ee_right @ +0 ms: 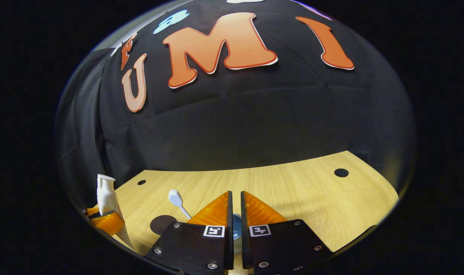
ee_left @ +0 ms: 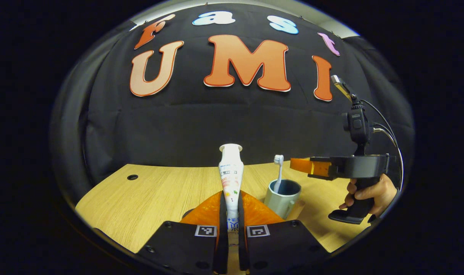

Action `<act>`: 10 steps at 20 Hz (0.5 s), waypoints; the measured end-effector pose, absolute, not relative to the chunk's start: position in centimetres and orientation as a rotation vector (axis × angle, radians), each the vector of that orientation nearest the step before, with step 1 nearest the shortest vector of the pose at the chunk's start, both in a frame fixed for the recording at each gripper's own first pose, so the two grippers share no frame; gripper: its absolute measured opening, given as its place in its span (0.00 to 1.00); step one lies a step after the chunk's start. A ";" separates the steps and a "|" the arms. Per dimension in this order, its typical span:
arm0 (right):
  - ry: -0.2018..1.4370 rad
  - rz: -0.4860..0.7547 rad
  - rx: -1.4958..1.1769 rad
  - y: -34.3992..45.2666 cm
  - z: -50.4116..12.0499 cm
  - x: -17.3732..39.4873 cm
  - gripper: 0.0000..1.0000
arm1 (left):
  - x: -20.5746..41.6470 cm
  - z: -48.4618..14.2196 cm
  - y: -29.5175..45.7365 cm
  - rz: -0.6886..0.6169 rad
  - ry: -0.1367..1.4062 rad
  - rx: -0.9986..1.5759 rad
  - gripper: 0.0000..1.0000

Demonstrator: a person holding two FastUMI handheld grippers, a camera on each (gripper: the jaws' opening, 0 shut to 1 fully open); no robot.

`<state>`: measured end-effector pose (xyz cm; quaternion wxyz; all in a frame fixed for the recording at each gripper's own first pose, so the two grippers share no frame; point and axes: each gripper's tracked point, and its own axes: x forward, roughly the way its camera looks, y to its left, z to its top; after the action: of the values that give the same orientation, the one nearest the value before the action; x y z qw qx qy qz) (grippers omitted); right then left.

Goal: Put the toothbrush and toothpaste on the desktop into the cup, then pick up the cup and place it on the coaster on the desktop.

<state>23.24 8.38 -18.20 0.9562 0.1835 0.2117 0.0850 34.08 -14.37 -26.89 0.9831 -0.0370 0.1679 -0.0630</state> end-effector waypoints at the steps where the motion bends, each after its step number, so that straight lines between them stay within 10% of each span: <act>1: 0.433 0.169 0.365 7.9 -18.1 22.8 0.11 | 34.3 -26.3 -14.8 -0.129 0.314 -0.087 0.14; 10: 0.425 0.187 0.305 4.1 -16.8 17.6 0.67 | 37.6 -20.4 -19.4 -0.172 0.078 -0.210 0.14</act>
<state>17.61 4.13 -16.80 0.9617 0.1507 0.2096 0.0924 37.59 -19.41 -20.36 0.9901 -0.1045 0.0389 -0.0856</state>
